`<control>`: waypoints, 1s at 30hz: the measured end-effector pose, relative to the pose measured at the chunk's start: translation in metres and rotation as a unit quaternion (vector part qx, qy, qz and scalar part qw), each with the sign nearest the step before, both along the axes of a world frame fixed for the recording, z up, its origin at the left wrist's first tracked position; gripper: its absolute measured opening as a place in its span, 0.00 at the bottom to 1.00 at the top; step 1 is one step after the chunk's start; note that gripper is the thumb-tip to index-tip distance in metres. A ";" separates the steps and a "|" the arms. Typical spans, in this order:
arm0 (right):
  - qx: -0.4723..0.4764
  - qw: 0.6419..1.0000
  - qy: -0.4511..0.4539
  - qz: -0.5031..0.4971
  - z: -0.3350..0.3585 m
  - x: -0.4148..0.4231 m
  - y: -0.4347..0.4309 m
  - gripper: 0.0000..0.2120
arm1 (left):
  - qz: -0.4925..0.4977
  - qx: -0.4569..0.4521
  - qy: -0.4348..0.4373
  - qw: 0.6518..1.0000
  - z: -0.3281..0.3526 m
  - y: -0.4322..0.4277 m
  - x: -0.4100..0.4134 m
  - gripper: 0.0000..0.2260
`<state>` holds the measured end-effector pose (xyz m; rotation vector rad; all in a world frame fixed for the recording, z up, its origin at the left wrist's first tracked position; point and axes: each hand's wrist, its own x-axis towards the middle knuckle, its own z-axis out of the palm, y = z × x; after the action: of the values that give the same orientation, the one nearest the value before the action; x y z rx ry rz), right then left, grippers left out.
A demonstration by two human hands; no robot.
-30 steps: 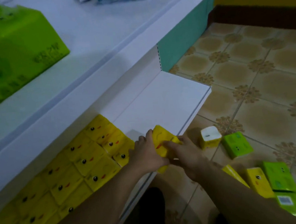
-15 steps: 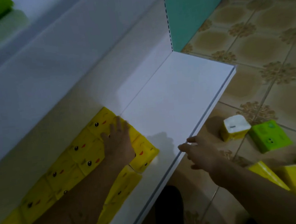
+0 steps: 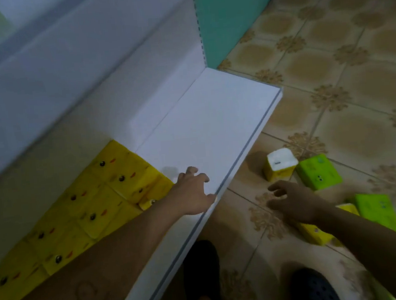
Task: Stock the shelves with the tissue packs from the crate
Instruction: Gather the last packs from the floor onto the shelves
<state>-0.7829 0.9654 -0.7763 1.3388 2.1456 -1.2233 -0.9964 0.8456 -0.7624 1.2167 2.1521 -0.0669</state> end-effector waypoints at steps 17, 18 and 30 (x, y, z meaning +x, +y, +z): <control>0.068 0.975 -0.191 -0.096 -0.186 0.080 0.011 0.48 | 0.184 0.011 -0.229 0.956 -0.047 0.010 0.072 0.14; 0.075 0.972 -0.202 -0.095 -0.193 0.080 0.009 0.45 | 0.185 0.003 -0.228 0.956 -0.050 0.008 0.069 0.15; 0.045 0.951 -0.095 -0.292 -0.171 0.078 0.013 0.06 | 0.174 -0.015 -0.233 0.957 -0.037 0.004 0.059 0.17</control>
<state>-0.7048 0.9783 -0.9470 2.1364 1.7389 -1.1279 -0.9374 0.8493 -0.7996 0.7268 1.8975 0.3082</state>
